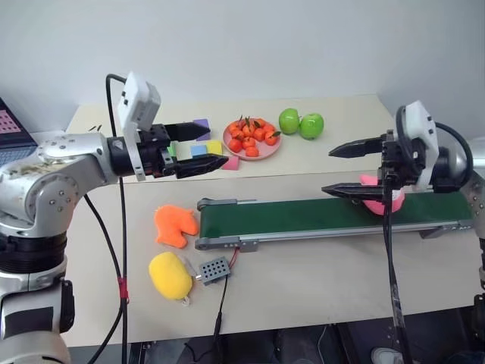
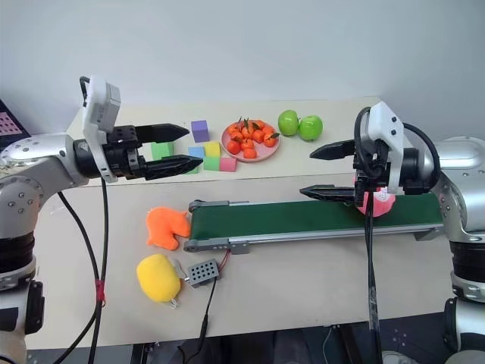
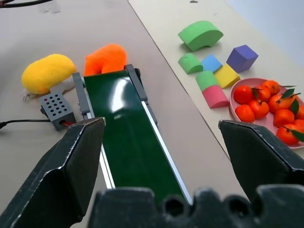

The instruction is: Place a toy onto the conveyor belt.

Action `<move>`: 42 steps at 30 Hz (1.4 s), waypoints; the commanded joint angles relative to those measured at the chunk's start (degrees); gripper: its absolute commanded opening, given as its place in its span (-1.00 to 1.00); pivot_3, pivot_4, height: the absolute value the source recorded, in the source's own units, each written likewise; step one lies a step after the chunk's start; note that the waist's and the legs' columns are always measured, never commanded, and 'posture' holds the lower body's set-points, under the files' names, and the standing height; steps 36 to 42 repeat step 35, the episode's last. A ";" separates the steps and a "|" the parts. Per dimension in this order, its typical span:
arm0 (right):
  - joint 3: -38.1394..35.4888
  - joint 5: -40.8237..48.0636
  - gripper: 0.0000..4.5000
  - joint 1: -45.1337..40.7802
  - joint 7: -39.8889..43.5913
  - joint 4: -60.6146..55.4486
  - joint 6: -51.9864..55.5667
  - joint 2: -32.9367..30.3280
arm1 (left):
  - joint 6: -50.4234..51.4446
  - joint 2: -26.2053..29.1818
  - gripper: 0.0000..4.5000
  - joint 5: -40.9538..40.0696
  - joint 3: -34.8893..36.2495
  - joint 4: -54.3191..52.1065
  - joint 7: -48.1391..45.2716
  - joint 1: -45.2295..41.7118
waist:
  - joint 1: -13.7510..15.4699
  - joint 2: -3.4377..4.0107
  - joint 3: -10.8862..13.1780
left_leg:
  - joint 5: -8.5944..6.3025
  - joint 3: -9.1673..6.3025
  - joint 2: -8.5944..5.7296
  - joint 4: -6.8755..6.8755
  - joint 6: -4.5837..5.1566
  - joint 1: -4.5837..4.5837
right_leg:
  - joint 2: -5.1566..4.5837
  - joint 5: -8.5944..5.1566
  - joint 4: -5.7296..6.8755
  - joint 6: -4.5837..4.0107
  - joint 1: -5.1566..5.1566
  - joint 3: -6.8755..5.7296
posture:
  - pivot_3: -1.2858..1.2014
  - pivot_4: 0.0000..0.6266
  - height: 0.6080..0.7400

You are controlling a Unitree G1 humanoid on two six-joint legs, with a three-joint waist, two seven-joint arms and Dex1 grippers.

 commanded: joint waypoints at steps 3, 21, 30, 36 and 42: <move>-3.25 1.33 1.00 1.02 -1.10 -2.58 0.68 -2.06 | -0.47 0.13 0.99 1.46 -0.44 1.13 -2.04 -3.35 | 0.02 0.00 0.00 | 0.00 0.00 0.00 0.01 0.00 0.00 | 0.00 0.00 0.00 0.00 0.00 0.00 | 0.03 -0.52 1.00; -5.00 3.02 1.00 2.72 -4.18 -6.54 4.19 -3.12 | -1.47 -2.75 0.99 5.85 -1.74 4.51 -5.55 -7.05 | 0.03 -0.01 0.00 | 0.00 0.01 0.00 0.01 0.00 -0.01 | 0.00 0.00 0.00 0.00 0.00 0.01 | 0.03 -0.52 1.00; -3.80 4.06 1.00 4.10 -6.01 -7.63 4.82 -1.75 | -2.46 -2.64 0.99 7.80 -2.25 2.57 -6.49 -2.55 | 0.00 -0.01 0.00 | 0.00 0.02 0.01 0.01 0.00 0.00 | 0.00 0.00 0.00 0.00 0.00 0.02 | 0.03 -0.52 1.00; -3.48 4.37 1.00 5.12 -6.44 -8.15 5.03 -1.18 | -1.39 -3.14 0.99 6.80 -2.10 1.36 -7.08 -1.23 | 0.05 -0.01 0.01 | 0.00 0.02 0.00 0.01 0.01 -0.01 | 0.00 0.00 0.00 0.00 0.00 0.01 | 0.03 -0.52 1.00; -3.48 4.37 1.00 5.12 -6.44 -8.15 5.03 -1.18 | -1.39 -3.14 0.99 6.80 -2.10 1.36 -7.08 -1.23 | 0.05 -0.01 0.01 | 0.00 0.02 0.00 0.01 0.01 -0.01 | 0.00 0.00 0.00 0.00 0.00 0.01 | 0.03 -0.52 1.00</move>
